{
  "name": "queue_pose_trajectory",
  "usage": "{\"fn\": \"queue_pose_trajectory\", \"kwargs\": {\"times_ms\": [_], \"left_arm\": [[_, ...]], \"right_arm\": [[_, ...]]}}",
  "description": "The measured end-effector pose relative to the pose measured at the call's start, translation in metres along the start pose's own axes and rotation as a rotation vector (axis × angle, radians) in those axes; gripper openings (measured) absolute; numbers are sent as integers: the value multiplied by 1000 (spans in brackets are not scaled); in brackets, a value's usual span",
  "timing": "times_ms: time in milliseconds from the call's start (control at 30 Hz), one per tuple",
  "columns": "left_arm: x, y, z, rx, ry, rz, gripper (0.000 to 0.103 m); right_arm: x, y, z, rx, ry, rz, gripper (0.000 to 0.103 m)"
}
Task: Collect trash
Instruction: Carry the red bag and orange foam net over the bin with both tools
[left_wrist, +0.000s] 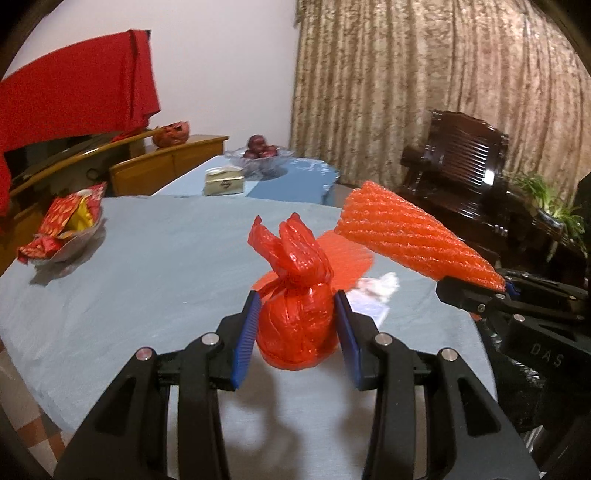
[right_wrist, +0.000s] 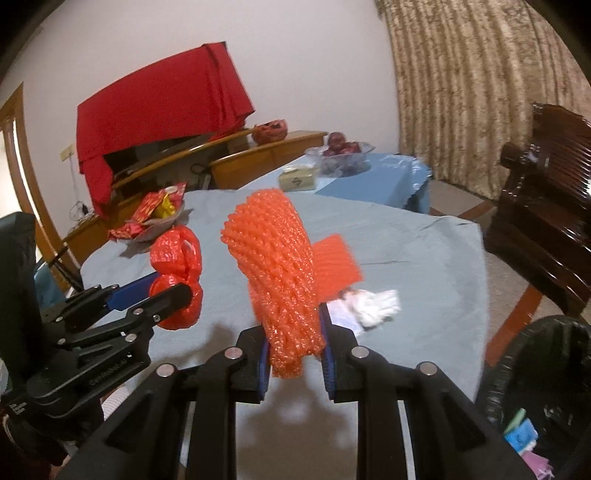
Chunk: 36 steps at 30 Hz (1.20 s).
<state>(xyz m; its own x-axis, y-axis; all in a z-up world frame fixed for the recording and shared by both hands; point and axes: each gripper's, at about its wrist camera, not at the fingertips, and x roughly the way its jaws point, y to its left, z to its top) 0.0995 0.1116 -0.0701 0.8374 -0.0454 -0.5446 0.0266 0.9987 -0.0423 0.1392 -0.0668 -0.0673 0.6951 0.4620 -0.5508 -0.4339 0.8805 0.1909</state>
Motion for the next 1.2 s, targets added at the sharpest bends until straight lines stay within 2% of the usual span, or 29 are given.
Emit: {"fn": "queue_pose_trajectory", "kwargs": {"times_ms": [333,867,1200], "left_arm": [[7,-70,5,69,-3,-121,39],[27,-191,-2,204,5,-341,39],[45,-242,-8,249,30,-430,39]], "right_arm": [[-49,-54,-16,82,-43,-126,22],[-131,-150,-55,228,-82,-376,22],[-158,-193,-73,285,-73,-485,22]]}}
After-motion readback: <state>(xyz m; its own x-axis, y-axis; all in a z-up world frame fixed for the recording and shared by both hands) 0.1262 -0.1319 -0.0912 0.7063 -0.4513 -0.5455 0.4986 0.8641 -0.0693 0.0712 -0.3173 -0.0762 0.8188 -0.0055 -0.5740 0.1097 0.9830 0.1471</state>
